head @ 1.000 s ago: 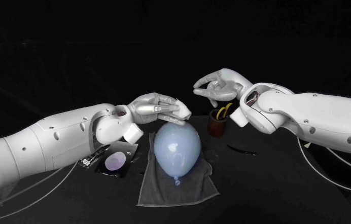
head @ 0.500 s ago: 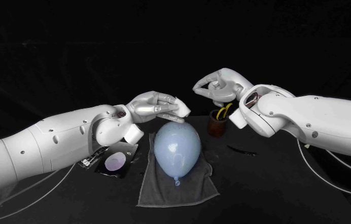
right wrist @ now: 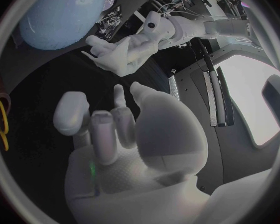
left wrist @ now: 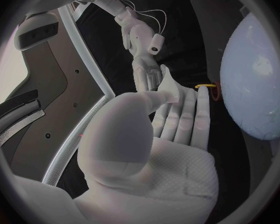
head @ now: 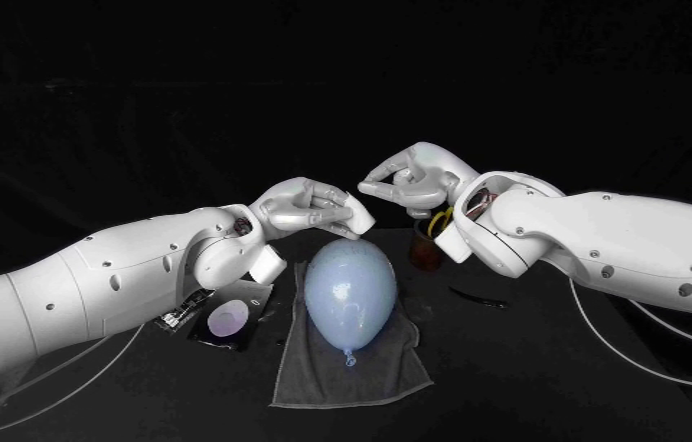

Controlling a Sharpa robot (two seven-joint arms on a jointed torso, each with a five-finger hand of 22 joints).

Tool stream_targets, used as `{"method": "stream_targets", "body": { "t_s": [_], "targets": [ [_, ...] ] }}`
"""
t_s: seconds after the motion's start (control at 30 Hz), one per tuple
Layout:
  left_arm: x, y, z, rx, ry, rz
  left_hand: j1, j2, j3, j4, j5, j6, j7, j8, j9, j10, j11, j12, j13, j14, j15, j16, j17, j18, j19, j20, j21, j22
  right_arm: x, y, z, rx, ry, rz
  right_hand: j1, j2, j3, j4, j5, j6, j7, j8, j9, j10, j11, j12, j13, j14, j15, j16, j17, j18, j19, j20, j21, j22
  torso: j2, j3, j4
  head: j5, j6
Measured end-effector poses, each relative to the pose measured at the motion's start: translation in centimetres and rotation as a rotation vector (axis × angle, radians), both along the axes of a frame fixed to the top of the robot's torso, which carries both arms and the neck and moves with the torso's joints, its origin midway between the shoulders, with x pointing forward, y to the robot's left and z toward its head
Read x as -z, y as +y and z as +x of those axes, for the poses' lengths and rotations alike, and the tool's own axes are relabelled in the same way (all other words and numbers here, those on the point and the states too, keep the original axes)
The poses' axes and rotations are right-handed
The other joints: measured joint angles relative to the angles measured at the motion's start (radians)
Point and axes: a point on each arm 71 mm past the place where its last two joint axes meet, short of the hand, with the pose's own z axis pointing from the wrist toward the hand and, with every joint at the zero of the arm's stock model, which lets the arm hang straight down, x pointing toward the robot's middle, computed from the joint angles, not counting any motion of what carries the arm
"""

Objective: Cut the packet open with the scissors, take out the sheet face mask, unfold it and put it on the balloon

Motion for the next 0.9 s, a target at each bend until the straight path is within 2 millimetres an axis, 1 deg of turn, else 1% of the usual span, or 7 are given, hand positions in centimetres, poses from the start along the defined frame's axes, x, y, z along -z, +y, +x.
{"method": "stream_targets", "body": {
  "t_s": [0.13, 0.23, 0.33, 0.67, 0.73, 0.8, 0.9],
  "targets": [
    [0.0, -0.1, 0.1, -0.013, -0.018, 0.015, 0.0, 0.0, 0.0, 0.0, 0.0, 0.0, 0.0, 0.004, 0.0, 0.0, 0.0, 0.0, 0.0, 0.0, 0.0, 0.0, 0.0, 0.0, 0.0, 0.0, 0.004, 0.001, 0.3, 0.6, 0.3, 0.007, 0.033, -0.022, -0.005, -0.005, -0.022, 0.016, 0.0, 0.001, -0.001, -0.002, -0.003, 0.0, 0.0, 0.015, 0.0, 0.0, 0.0, 0.0, 0.0, 0.0, 0.001, -0.001, 0.006, 0.008, 0.0, -0.0001, 0.0001, 0.0, 0.0],
    [0.0, -0.1, 0.1, -0.021, -0.028, 0.023, 0.0, 0.0, 0.0, 0.0, 0.0, 0.0, 0.0, 0.004, 0.0, 0.0, 0.0, 0.0, 0.0, 0.001, -0.001, 0.0, 0.0, 0.0, 0.0, 0.0, 0.004, 0.001, 0.5, 1.1, 0.5, 0.013, 0.054, -0.044, -0.009, -0.009, -0.032, 0.02, 0.0, 0.001, -0.001, -0.005, -0.005, 0.0, 0.0, 0.016, 0.0, 0.0, 0.0, 0.0, 0.0, -0.001, 0.001, -0.001, 0.006, 0.009, 0.0, -0.0001, -0.0002, 0.0, -0.001],
    [0.0, -0.2, 0.1, -0.025, -0.037, 0.029, 0.0, 0.0, 0.0, 0.0, 0.0, 0.0, 0.0, 0.004, 0.0, 0.0, 0.0, 0.0, 0.0, 0.004, -0.004, 0.0, 0.001, 0.0, 0.0, 0.0, 0.004, 0.001, 0.7, 1.4, 0.6, 0.021, 0.069, -0.065, -0.009, -0.009, -0.037, 0.021, 0.0, 0.001, -0.001, -0.005, -0.005, 0.0, 0.0, 0.016, 0.0, 0.0, 0.0, 0.0, -0.001, -0.001, 0.001, -0.001, 0.005, 0.011, 0.0, -0.0008, -0.0001, 0.0, -0.002],
    [0.0, -0.3, 0.1, -0.032, -0.051, 0.04, 0.0, 0.0, 0.0, 0.0, 0.0, 0.003, 0.004, 0.004, 0.0, 0.0, 0.0, 0.0, 0.0, 0.004, -0.004, 0.0, 0.001, 0.0, 0.0, 0.0, 0.004, 0.001, 1.0, 2.2, 0.8, 0.042, 0.069, -0.111, -0.009, -0.01, -0.061, 0.025, 0.0, 0.001, -0.001, -0.015, -0.01, 0.0, 0.0, 0.004, -0.001, 0.0, 0.0, 0.0, -0.003, -0.002, 0.001, -0.001, 0.005, 0.007, 0.0, -0.0008, 0.0006, 0.0, -0.002],
    [0.0, -0.3, 0.1, -0.032, -0.053, 0.043, 0.0, 0.0, 0.0, -0.001, 0.0, 0.003, 0.004, 0.004, 0.0, 0.0, 0.0, 0.0, 0.0, 0.004, -0.004, 0.0, 0.001, -0.001, 0.0, 0.0, 0.004, 0.001, 0.9, 2.2, 0.8, 0.047, 0.062, -0.112, -0.014, -0.015, -0.064, 0.028, 0.0, 0.001, -0.001, -0.015, -0.011, 0.0, 0.0, 0.004, -0.002, 0.0, 0.0, -0.001, -0.003, -0.002, 0.001, -0.001, 0.005, 0.006, 0.0, -0.0008, 0.0005, 0.0, -0.002],
    [0.0, -0.3, 0.1, -0.032, -0.055, 0.045, -0.003, -0.003, 0.003, -0.003, 0.0, 0.002, 0.006, 0.004, 0.003, 0.0, 0.0, 0.0, 0.0, 0.004, -0.004, 0.0, 0.001, -0.001, 0.0, 0.0, 0.004, 0.001, 0.9, 2.2, 0.8, 0.051, 0.056, -0.112, -0.014, -0.015, -0.067, 0.029, 0.0, 0.001, -0.001, -0.015, -0.011, 0.0, 0.0, 0.004, -0.002, 0.0, 0.0, -0.001, -0.003, -0.007, 0.001, -0.001, 0.005, 0.007, 0.0, -0.0007, 0.0004, 0.001, -0.002],
    [0.0, -0.4, 0.1, -0.033, -0.056, 0.047, -0.003, -0.003, 0.003, -0.003, 0.0, 0.002, 0.006, 0.004, 0.005, 0.0, 0.0, 0.0, 0.0, 0.004, -0.004, 0.0, 0.001, -0.007, 0.0, 0.0, 0.004, 0.001, 0.8, 2.3, 0.8, 0.057, 0.048, -0.11, -0.014, -0.015, -0.069, 0.027, 0.0, 0.001, -0.001, -0.015, -0.011, 0.0, 0.0, 0.004, -0.002, 0.0, 0.0, -0.002, -0.003, -0.007, 0.001, -0.001, 0.005, 0.007, 0.0, -0.0002, -0.0001, 0.002, -0.002]
  ]
}}
